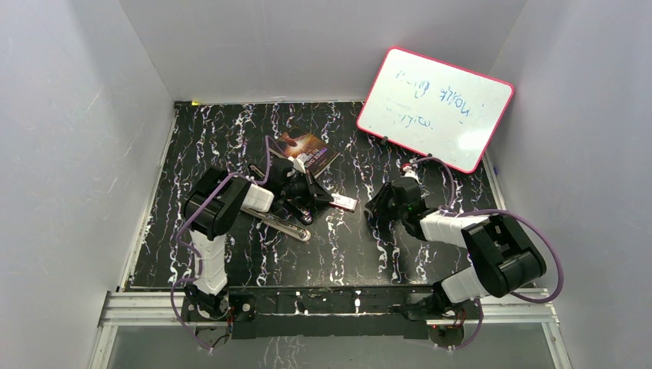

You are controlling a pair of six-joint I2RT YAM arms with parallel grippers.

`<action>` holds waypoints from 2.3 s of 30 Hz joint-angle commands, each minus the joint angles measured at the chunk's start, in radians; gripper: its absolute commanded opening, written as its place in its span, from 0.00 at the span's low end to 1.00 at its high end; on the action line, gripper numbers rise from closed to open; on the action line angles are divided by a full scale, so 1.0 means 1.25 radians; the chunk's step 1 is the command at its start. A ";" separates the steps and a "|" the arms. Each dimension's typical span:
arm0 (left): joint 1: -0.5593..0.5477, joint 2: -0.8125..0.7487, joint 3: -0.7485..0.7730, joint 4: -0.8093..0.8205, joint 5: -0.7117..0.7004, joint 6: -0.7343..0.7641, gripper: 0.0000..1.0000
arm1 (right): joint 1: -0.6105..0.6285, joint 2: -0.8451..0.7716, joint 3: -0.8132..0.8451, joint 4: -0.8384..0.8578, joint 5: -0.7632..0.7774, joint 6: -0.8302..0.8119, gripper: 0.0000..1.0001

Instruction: Load the staples into the stapler

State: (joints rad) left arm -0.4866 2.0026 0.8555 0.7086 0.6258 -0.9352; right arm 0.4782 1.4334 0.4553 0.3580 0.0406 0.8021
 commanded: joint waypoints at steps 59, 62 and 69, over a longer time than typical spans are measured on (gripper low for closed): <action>-0.002 -0.046 0.031 -0.007 0.003 0.017 0.00 | 0.075 0.147 0.142 -0.109 -0.034 -0.030 0.13; -0.002 -0.046 0.032 -0.008 0.002 0.017 0.00 | 0.074 0.140 0.136 -0.111 -0.022 -0.033 0.00; 0.006 -0.046 0.060 -0.037 0.001 0.028 0.00 | 0.008 0.103 0.104 -0.135 0.017 -0.075 0.00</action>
State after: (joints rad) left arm -0.4854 2.0029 0.8818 0.6765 0.6247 -0.9245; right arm 0.5484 1.5871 0.6384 0.2596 0.0395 0.7517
